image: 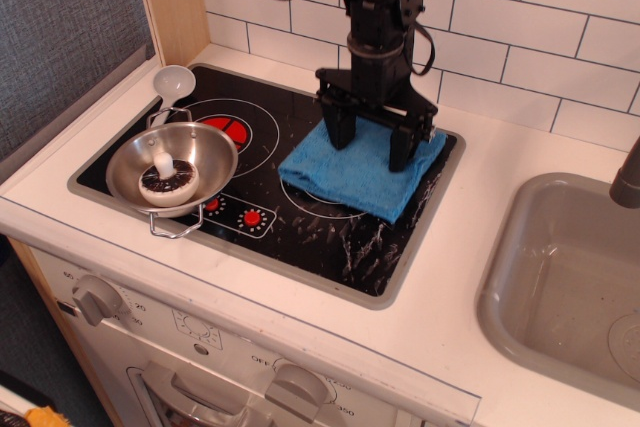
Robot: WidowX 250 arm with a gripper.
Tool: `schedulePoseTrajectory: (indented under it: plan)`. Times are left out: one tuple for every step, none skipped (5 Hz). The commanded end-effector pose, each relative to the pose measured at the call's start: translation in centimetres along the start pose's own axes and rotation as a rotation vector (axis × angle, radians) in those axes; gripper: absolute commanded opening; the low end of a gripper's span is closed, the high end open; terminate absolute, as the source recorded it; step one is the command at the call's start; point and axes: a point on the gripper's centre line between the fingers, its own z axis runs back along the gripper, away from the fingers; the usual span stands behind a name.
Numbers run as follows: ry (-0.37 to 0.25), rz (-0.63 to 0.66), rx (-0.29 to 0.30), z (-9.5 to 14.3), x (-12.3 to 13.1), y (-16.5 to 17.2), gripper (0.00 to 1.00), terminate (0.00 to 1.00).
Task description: Move the blue towel behind the colander
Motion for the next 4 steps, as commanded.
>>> schedulePoseTrajectory:
  plan:
    - [0.004,0.095,0.085,1.2,1.0,8.0,1.00,0.00]
    - [0.013,0.110,0.124,2.0,0.1,10.8,1.00,0.00]
    - [0.024,0.127,0.142,2.3,-0.9,12.6,1.00,0.00]
    - [0.018,0.127,0.068,2.2,-0.6,12.1,1.00,0.00]
